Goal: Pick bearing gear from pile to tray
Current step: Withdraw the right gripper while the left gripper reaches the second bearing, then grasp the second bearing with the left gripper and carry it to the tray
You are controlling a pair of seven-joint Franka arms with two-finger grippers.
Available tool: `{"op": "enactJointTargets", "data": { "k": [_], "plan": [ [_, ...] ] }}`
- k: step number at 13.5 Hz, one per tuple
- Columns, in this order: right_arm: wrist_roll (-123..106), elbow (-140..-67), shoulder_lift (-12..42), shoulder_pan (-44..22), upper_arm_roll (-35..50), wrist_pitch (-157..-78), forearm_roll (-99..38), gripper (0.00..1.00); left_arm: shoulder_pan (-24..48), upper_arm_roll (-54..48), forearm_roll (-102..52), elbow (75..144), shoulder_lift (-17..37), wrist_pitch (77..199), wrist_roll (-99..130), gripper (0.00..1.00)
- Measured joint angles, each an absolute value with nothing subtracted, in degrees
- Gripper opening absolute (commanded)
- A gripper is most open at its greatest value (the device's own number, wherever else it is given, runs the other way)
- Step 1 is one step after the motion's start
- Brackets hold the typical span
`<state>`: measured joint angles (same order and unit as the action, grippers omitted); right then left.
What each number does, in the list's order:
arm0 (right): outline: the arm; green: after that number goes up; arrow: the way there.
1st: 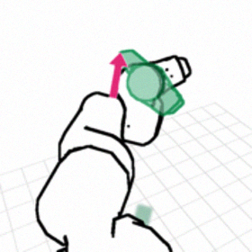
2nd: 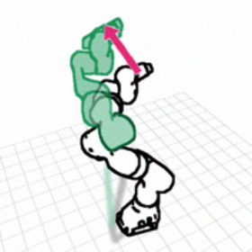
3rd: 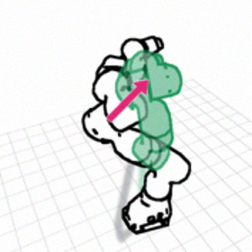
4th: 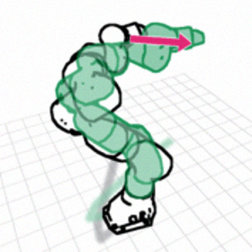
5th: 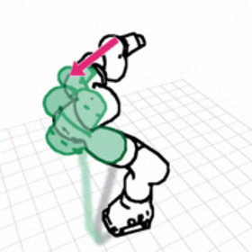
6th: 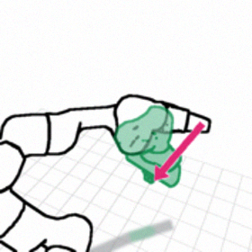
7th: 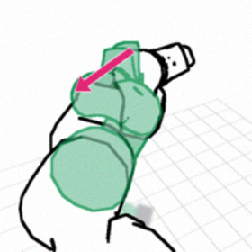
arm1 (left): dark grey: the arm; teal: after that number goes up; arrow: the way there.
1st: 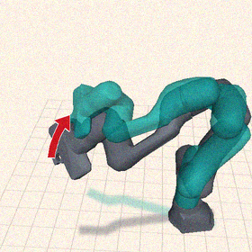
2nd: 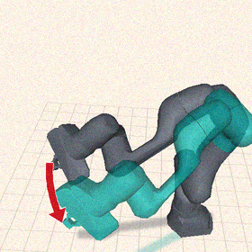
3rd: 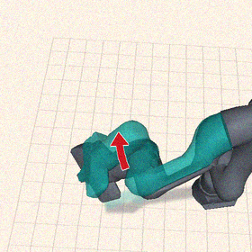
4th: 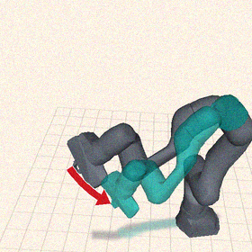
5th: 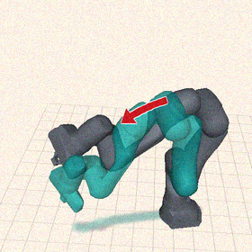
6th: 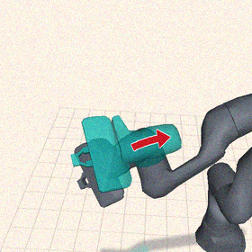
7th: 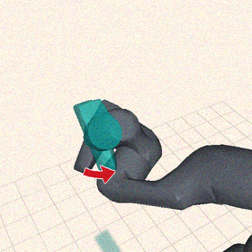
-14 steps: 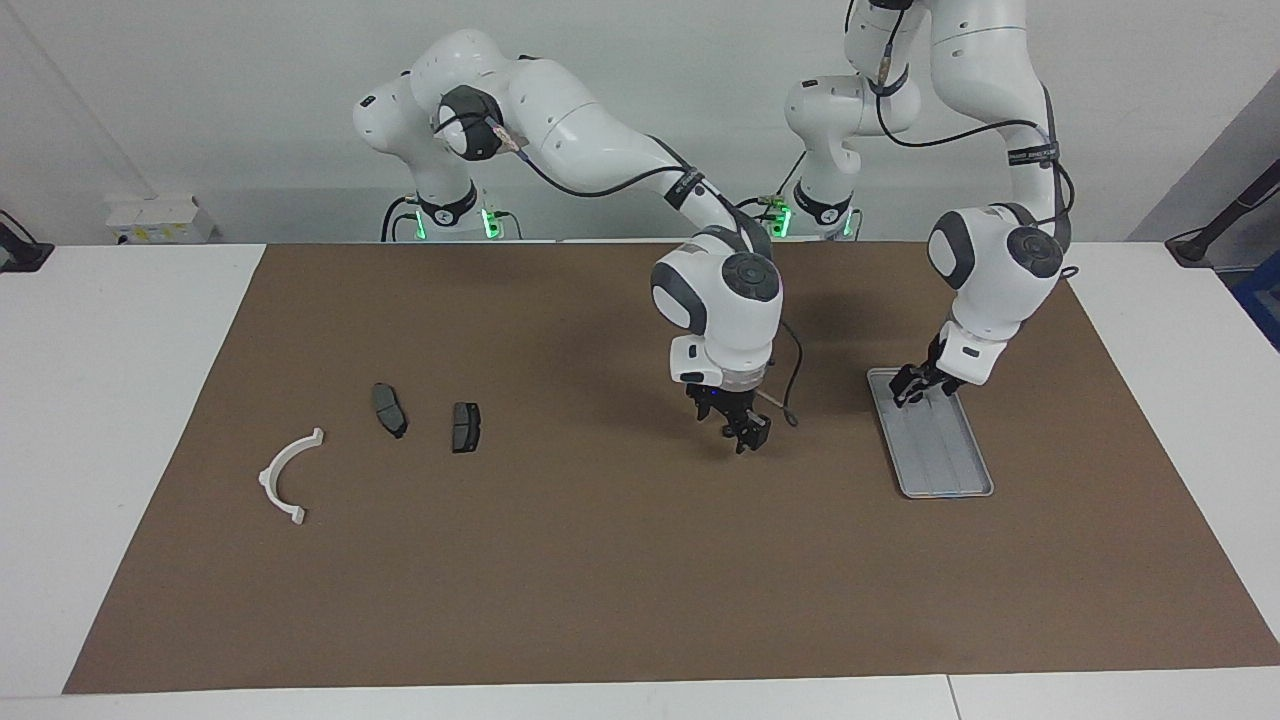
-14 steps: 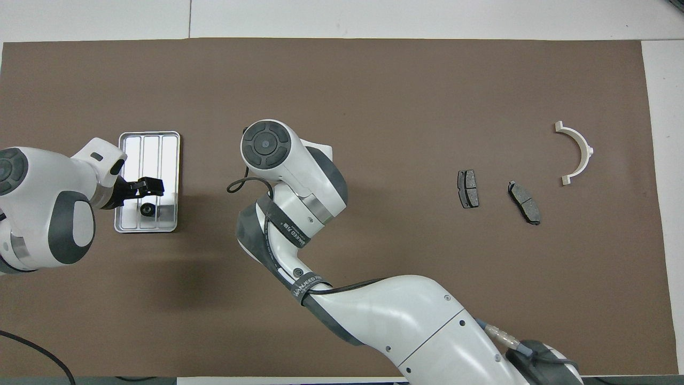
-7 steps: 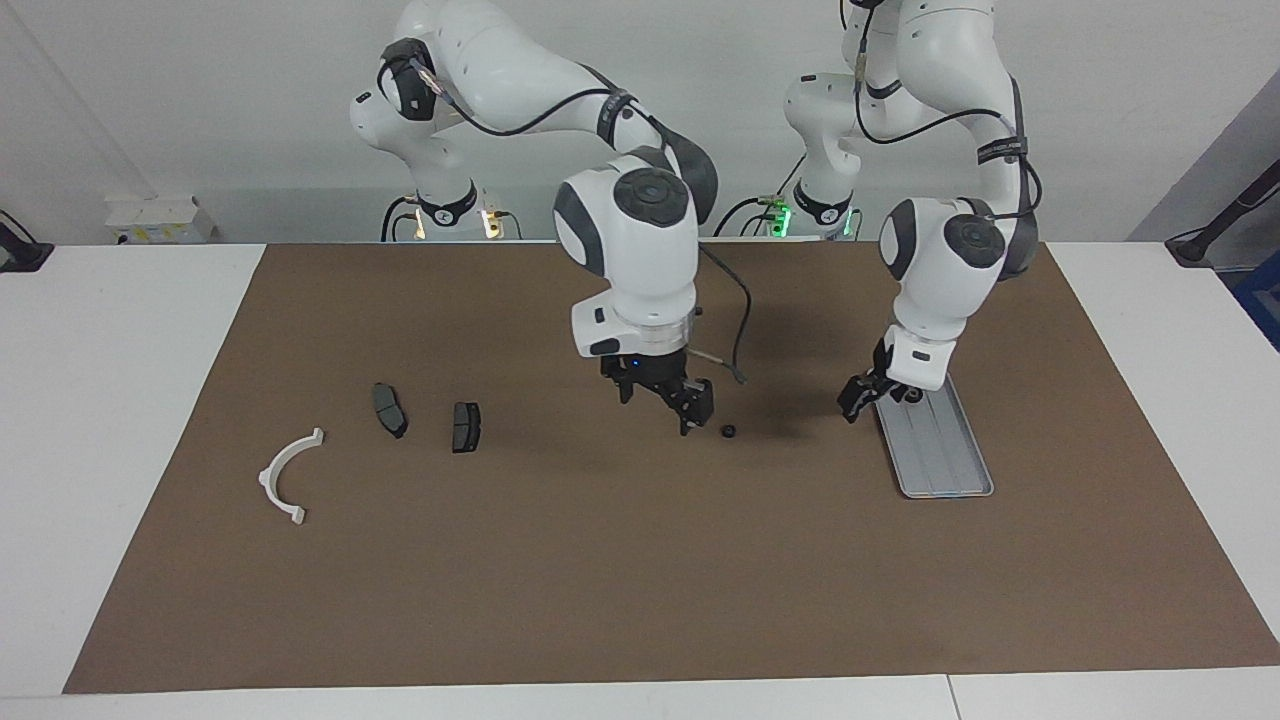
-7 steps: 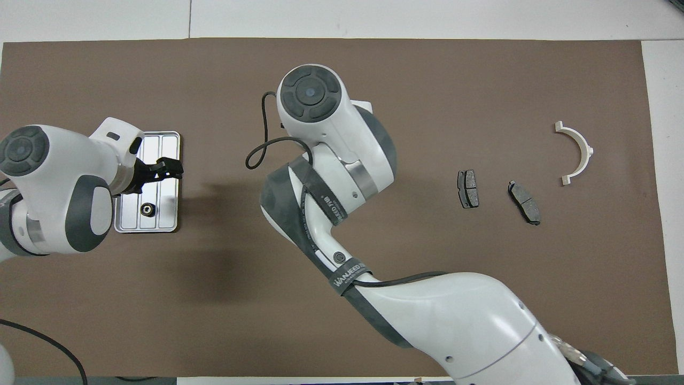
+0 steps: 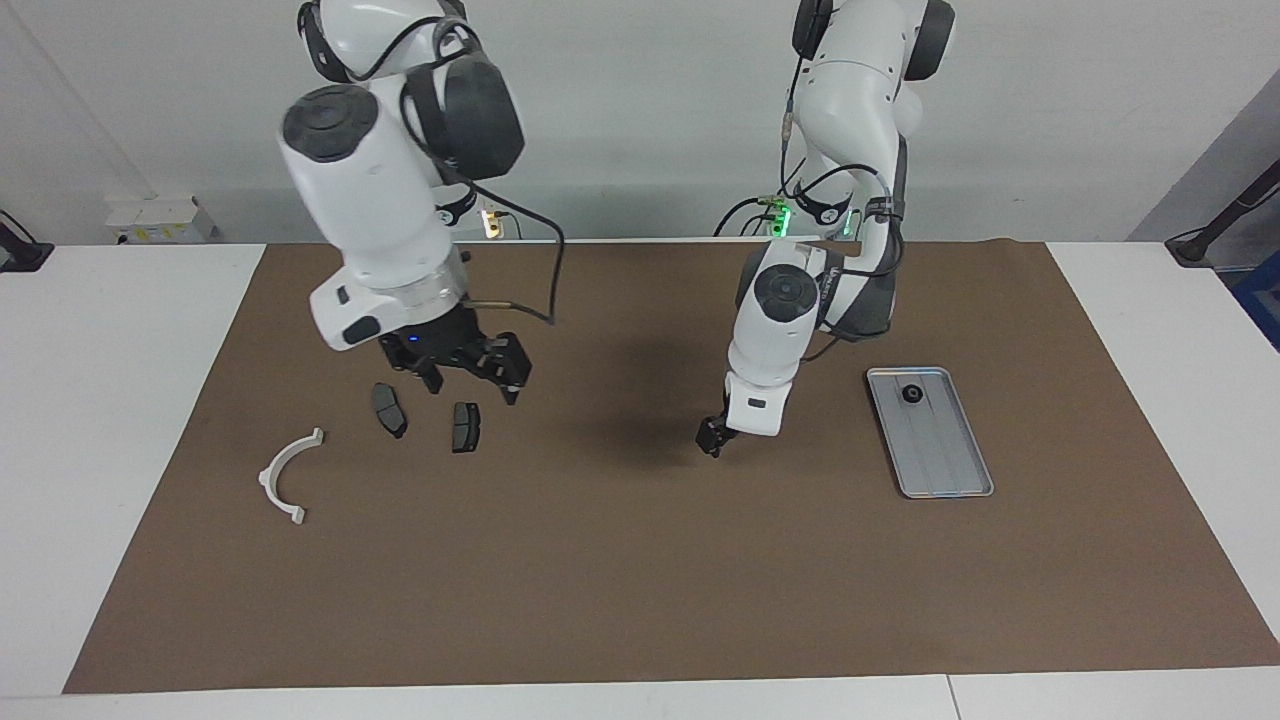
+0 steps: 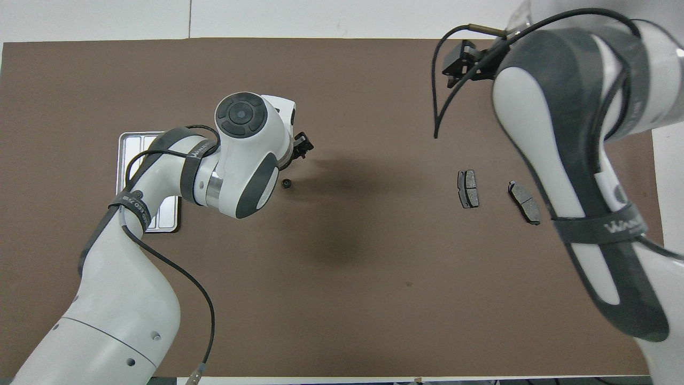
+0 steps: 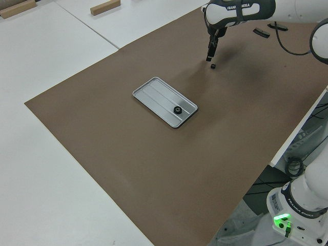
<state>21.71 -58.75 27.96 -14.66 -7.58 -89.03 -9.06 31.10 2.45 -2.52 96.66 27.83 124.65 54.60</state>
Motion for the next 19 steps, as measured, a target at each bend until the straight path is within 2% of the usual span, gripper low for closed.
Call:
{"op": "enactJointTargets", "data": {
  "k": [4,8,12,13,14,15,16,19],
  "plan": [
    [13.8,-58.8,26.4,-10.2,-7.5,-86.4,-9.4,1.0,31.1,2.9,-2.4,99.1,27.9,124.8,54.6,0.86],
    [4.8,-59.4,23.9,-7.1,-7.5,-85.4,-8.1,1.0,31.3,2.7,-2.4,99.5,27.8,124.9,54.6,0.86],
    [0.4,-66.9,17.9,-6.6,-7.4,-86.2,-2.7,1.0,31.8,2.5,-2.4,99.8,27.7,125.2,54.6,0.83],
    [0.3,-69.9,15.5,-6.7,-7.3,-86.8,-2.6,1.0,31.9,2.6,-2.4,100.3,27.6,125.7,54.7,0.77],
    [0.2,-73.0,13.0,-6.7,-7.2,-86.9,-2.4,1.0,31.9,2.6,-2.4,101.1,27.5,126.8,54.8,0.63],
    [0.0,-76.0,10.5,-6.7,-7.2,-86.9,-2.0,1.0,32.0,2.6,-2.4,101.8,27.4,127.8,55.1,0.34],
    [-0.4,-78.9,8.0,-6.7,-7.2,-86.9,-1.3,1.0,32.1,2.5,-2.4,102.2,27.1,128.5,55.3,0.01],
    [-2.2,-85.0,2.8,-6.4,-7.2,-87.6,-0.5,1.0,32.1,2.5,-2.4,102.6,26.3,128.6,55.8,0.0]
  ]
}}
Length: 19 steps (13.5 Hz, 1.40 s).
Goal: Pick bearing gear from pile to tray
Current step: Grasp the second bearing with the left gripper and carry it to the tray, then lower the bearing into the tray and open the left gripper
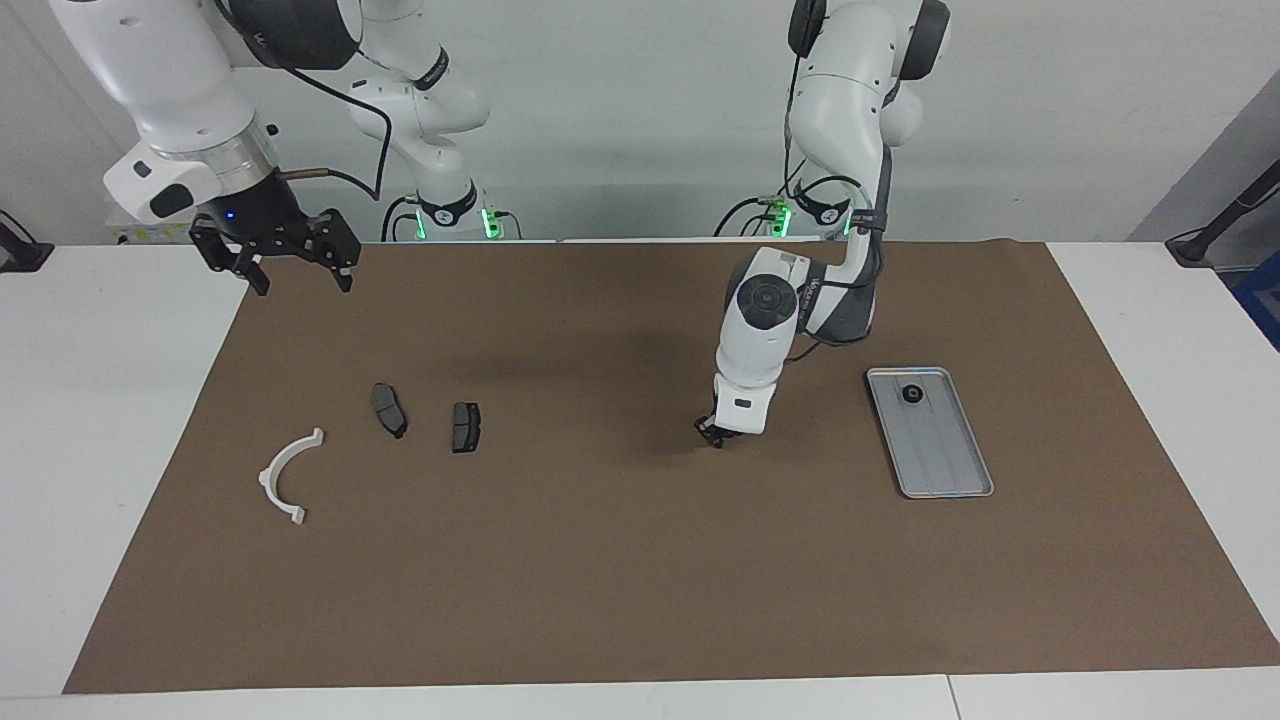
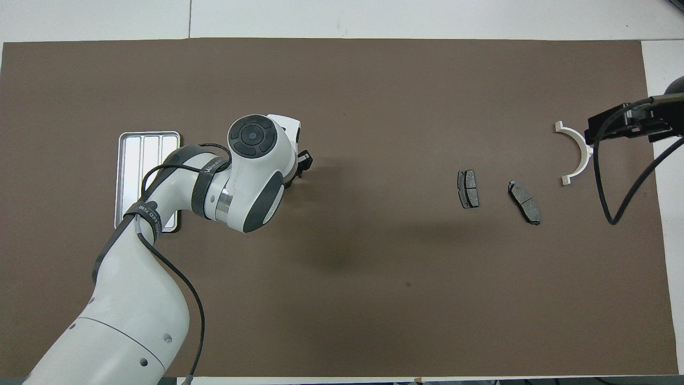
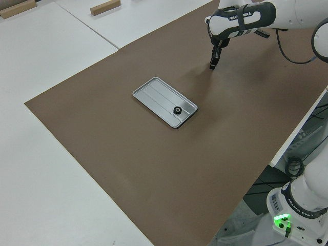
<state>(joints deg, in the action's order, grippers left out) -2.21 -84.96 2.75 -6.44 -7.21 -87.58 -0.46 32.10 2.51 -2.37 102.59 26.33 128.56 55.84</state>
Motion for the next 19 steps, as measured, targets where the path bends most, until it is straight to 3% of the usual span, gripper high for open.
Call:
{"op": "enactJointTargets", "data": {
  "k": [6,10,13,19],
  "plan": [
    [-2.5,-89.2,0.3,-5.7,-7.3,-89.6,-0.5,1.0,28.7,3.9,-2.1,101.8,24.4,123.9,52.3,0.0],
    [-2.5,-90.0,0.3,-5.7,-6.9,-90.2,-0.5,1.0,15.4,4.3,-2.0,105.9,17.6,122.6,32.1,0.0],
    [-2.5,-90.0,0.5,-5.7,-6.8,-90.2,-0.5,1.0,7.3,4.3,-2.0,107.6,16.6,122.8,19.3,0.0],
    [-2.5,-90.0,0.7,-5.6,-6.9,-90.3,-0.5,1.0,5.7,3.7,-2.0,111.2,16.7,127.7,15.8,0.0]
  ]
}}
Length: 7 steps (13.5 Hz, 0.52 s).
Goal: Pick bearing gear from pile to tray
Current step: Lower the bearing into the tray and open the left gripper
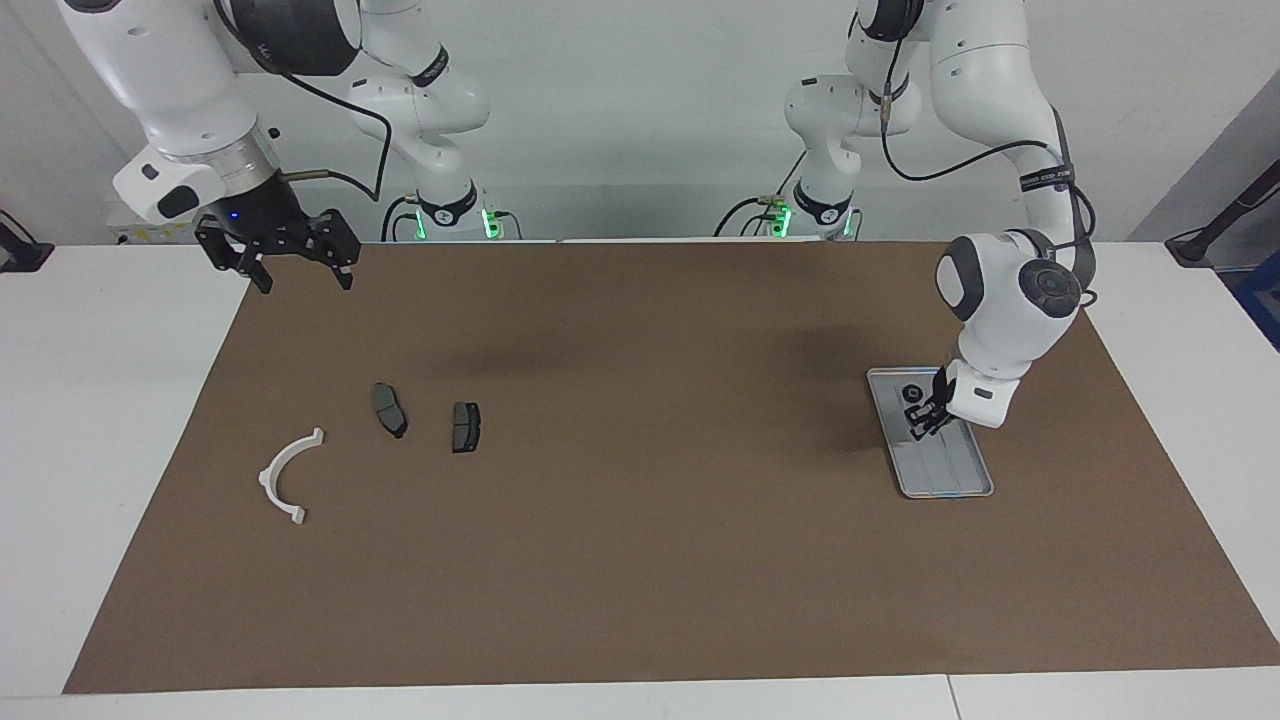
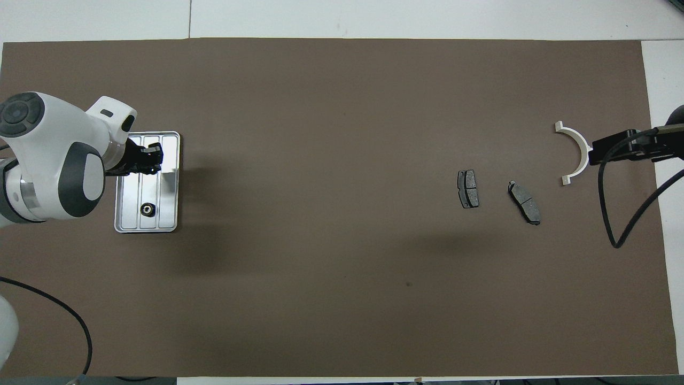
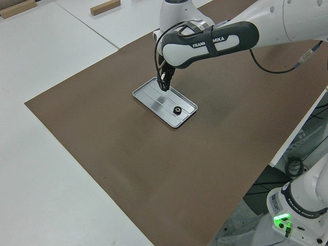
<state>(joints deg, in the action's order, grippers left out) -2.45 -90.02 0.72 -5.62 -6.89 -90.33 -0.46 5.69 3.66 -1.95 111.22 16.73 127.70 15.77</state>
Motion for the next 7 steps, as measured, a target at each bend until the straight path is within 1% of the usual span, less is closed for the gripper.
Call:
{"op": "enactJointTargets", "data": {
  "k": [2,4,7],
  "plan": [
    [-2.5,-90.0,1.0,-5.6,-6.9,-90.8,-0.5,1.0,5.1,3.8,-2.0,111.7,16.8,128.6,14.7,0.0],
    [-2.5,-90.0,1.3,-5.6,-6.9,-93.1,-0.5,1.0,4.6,3.9,-2.0,112.0,17.0,129.2,13.6,0.0],
    [-2.4,-90.0,1.3,-5.6,-6.9,-93.5,-0.5,1.0,4.0,3.9,-2.0,112.3,18.0,131.3,13.3,0.0]
  ]
}}
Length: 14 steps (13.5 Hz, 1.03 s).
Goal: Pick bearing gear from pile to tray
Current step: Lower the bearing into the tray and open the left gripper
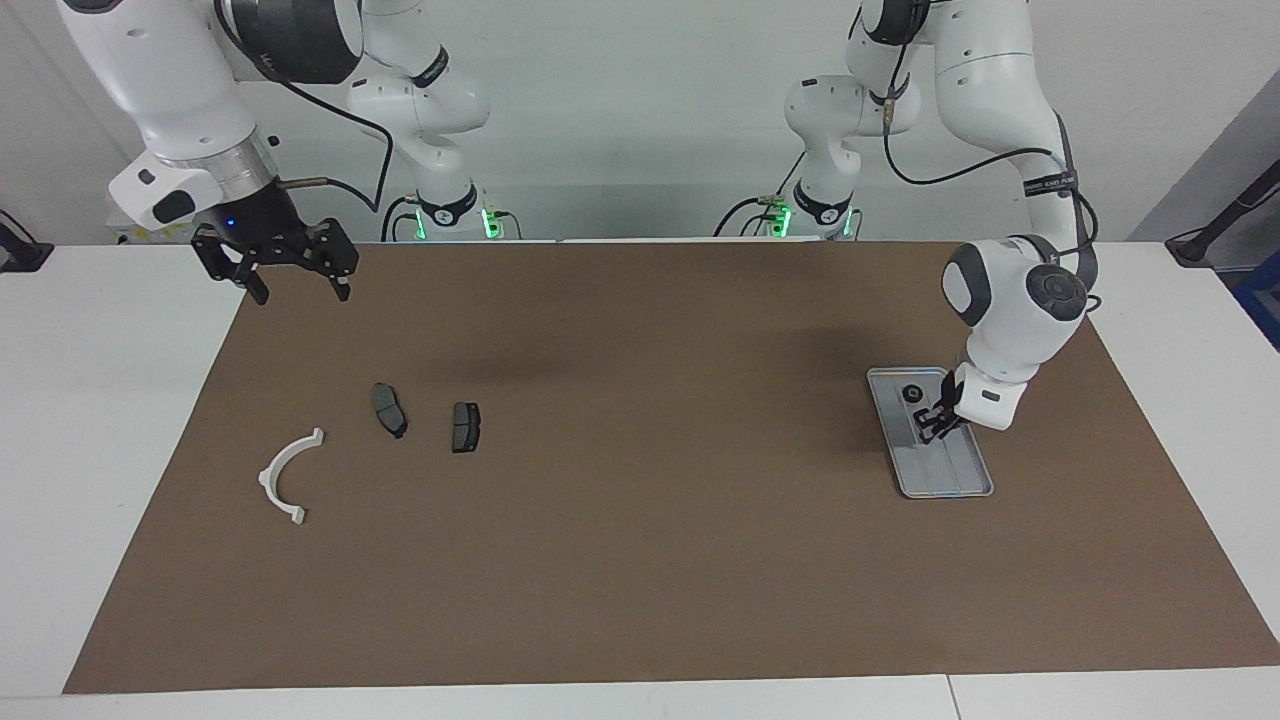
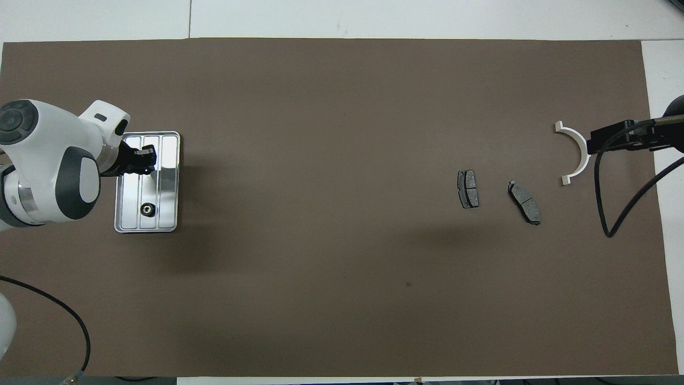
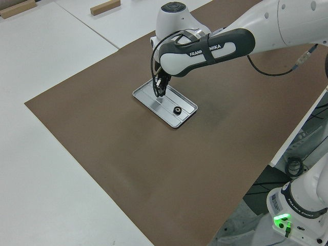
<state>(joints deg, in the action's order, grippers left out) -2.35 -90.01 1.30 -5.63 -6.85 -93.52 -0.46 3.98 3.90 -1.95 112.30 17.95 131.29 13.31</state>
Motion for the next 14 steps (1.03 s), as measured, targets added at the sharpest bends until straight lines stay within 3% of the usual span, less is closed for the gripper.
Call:
{"op": "enactJointTargets", "data": {
  "k": [9,10,11,14],
  "plan": [
    [-2.2,-90.0,1.3,-5.6,-6.9,-93.5,-0.5,1.0,3.9,3.8,-2.0,114.0,18.9,134.0,13.2,0.0],
    [-2.2,-90.0,1.3,-5.6,-6.9,-93.5,-0.5,1.0,3.9,3.8,-2.0,114.1,18.8,134.1,13.2,0.57],
    [-2.2,-90.0,1.3,-5.6,-6.9,-93.5,-0.5,1.0,3.9,3.8,-2.0,114.1,18.8,134.2,13.1,1.0],
    [-2.2,-90.0,1.3,-5.6,-6.9,-93.5,-0.5,1.0,3.9,3.8,-2.0,114.1,18.8,134.3,13.0,1.0]
  ]
}}
